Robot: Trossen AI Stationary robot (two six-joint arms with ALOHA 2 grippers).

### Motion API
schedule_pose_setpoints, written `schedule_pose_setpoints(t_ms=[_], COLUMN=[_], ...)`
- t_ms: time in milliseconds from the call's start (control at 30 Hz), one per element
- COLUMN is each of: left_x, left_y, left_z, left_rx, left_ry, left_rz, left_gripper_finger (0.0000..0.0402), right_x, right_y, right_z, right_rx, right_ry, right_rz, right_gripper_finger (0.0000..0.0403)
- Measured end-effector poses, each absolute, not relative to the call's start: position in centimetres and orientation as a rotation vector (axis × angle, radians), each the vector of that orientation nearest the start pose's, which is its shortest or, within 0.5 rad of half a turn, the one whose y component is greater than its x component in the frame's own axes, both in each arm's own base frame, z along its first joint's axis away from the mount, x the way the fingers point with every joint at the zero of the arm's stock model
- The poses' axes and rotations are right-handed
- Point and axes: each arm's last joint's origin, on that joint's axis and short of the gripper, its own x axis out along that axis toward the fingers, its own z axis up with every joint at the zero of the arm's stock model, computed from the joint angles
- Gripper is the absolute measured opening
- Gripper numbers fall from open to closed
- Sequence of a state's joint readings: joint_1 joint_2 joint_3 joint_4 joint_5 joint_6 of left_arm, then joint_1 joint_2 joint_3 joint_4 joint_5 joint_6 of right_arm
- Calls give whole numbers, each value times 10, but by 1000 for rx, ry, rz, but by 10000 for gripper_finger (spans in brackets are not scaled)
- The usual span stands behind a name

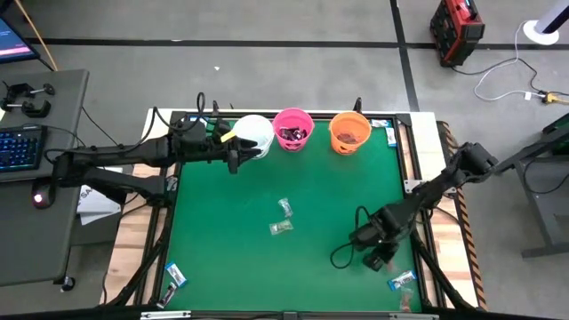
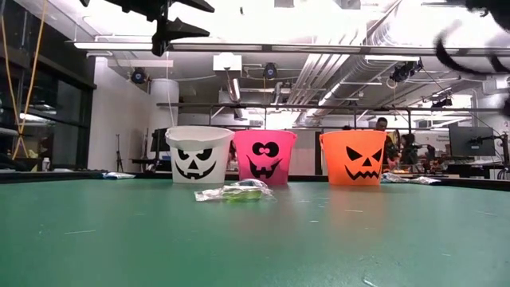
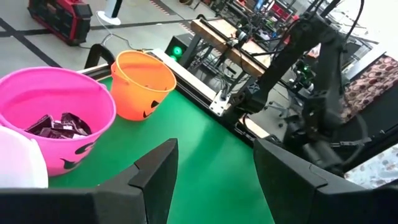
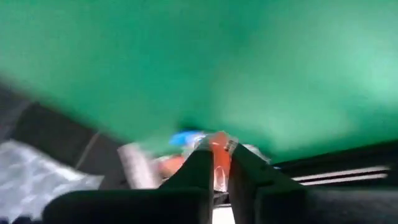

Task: Sort candy by brand, put in halloween buckets
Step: Put the orange gummy into the orange bucket

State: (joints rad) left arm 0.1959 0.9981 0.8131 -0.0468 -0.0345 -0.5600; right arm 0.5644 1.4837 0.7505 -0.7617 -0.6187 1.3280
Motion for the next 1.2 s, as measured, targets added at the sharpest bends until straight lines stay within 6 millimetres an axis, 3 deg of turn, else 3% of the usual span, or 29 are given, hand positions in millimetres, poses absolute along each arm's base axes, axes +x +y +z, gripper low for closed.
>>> schedule_pose_setpoints(t_ms=[133, 267, 433, 633, 767, 967, 1200], left_x=[218, 218, 218, 218, 218, 218, 218], left_y=[44, 44, 44, 44, 45, 46, 46], left_z=[317, 317, 317, 317, 317, 317, 317], left_rx=[-585, -587, -607, -605, -604, -604, -605], left_ry=[160, 159, 156, 156, 153, 142, 141], left_rz=[291, 293, 295, 295, 305, 342, 344], left_gripper_finger=[198, 198, 198, 198, 198, 198, 198], right_x=[212, 244, 265, 245, 226, 212, 213], right_y=[127, 100, 29, -69, -117, -156, -170], right_z=[200, 240, 274, 304, 311, 299, 286], right_rx=[938, 767, 559, 497, 557, 643, 674], right_ry=[1725, 1385, 1055, 776, 674, 714, 776], right_rz=[-77, -17, -340, -837, -1007, -1107, -1117], right_gripper_finger=[33, 13, 9, 13, 13, 29, 149])
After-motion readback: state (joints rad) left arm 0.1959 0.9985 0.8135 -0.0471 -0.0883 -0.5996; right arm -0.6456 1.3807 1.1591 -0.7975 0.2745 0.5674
